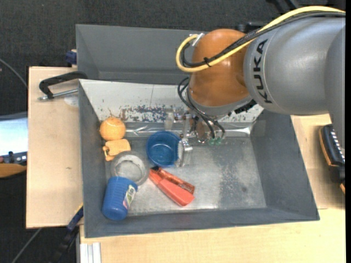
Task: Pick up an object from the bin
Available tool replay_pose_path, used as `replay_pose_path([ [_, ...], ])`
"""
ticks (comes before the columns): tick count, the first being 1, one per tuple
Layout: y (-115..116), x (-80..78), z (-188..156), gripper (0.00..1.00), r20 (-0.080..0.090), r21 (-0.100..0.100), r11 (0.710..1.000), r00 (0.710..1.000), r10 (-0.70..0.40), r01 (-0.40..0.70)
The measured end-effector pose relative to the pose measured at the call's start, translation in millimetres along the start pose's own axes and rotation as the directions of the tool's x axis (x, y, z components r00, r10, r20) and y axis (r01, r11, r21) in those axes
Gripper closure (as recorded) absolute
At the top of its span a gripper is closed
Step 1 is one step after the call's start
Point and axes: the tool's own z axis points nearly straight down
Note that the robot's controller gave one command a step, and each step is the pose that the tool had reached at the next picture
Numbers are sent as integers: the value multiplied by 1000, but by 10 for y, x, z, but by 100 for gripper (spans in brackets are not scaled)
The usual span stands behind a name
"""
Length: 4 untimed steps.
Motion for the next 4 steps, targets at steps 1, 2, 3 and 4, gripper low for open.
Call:
replay_pose_path([
  [1, 130, 94, 300, 0, 1, -1, 995, 995, 104, -104],
  [2, 159, 179, 602, 0, 0, -1, 996, 996, 89, -89],
  [3, 87, 119, 760, 0, 2, -1, 998, 998, -68, 68],
  [4, -6, 51, 934, 0, -1, -2, 996, 996, 86, -86],
])
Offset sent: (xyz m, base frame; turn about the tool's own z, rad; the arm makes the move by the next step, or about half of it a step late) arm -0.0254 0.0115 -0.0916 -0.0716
